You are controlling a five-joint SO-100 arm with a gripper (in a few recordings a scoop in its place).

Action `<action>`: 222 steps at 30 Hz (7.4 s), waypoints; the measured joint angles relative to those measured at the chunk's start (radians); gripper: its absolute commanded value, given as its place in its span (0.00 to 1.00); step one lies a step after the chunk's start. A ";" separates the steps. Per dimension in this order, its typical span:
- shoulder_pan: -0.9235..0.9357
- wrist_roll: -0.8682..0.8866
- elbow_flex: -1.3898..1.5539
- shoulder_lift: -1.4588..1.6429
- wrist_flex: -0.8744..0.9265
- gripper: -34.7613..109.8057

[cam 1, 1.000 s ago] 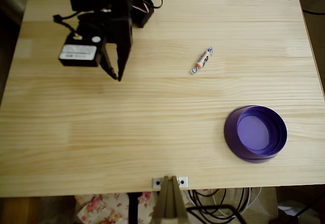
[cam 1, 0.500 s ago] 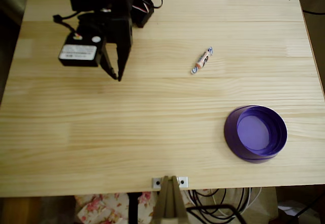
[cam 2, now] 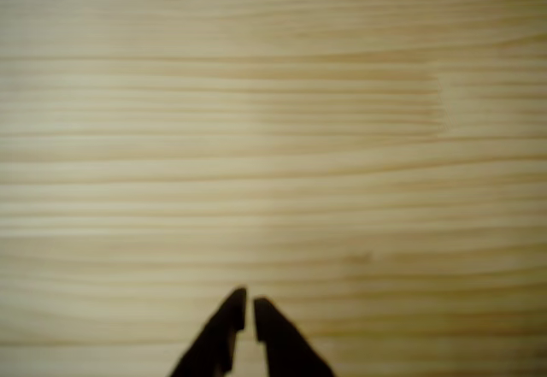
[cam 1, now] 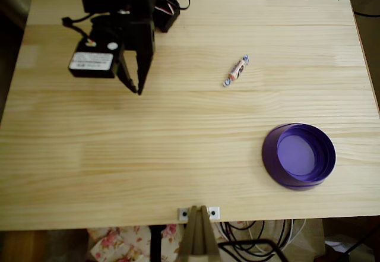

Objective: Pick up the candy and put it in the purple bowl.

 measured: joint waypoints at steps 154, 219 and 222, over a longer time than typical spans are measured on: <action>-1.069 1.517 -0.937 -1.585 -0.008 0.36; -0.913 0.902 -0.959 -1.350 -0.304 0.24; -0.891 0.833 -1.014 -1.407 -0.324 0.24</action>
